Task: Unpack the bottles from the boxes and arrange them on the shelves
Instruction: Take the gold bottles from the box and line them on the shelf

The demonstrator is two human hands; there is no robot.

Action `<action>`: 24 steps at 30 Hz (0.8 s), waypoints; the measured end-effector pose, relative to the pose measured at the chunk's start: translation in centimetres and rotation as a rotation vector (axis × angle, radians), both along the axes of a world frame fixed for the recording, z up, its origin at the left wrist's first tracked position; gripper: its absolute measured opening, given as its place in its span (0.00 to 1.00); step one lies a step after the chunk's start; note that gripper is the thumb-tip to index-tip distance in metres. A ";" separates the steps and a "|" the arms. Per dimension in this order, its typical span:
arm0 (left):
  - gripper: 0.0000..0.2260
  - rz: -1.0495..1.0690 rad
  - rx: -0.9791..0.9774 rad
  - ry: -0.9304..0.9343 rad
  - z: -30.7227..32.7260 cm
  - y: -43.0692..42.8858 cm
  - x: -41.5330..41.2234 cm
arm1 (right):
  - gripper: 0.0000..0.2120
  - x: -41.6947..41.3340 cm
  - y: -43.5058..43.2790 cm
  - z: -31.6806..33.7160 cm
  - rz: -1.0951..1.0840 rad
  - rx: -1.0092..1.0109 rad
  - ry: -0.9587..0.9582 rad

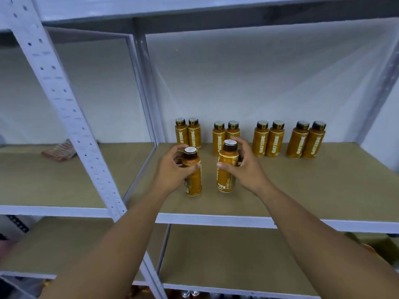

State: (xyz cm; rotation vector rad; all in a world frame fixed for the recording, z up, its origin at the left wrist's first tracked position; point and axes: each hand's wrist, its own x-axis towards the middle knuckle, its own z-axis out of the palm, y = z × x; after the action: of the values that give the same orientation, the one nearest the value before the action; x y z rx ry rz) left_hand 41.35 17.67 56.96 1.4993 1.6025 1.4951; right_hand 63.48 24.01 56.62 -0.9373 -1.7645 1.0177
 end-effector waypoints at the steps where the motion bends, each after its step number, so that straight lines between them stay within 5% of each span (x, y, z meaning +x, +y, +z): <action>1: 0.25 0.005 0.002 0.005 -0.1 0.6 -0.4 | 0.37 -0.6 0.7 -0.3 -0.002 -0.003 -0.011; 24: 0.25 -0.009 -0.043 0.087 -2.1 10.0 -4.5 | 0.38 -7.3 11.0 -3.1 -0.006 -0.016 -0.124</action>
State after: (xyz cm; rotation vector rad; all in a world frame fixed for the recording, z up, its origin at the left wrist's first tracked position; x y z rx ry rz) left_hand 36.82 27.70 54.86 1.5649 1.6644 1.3988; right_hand 56.14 34.99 53.55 -1.0345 -1.8561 0.9899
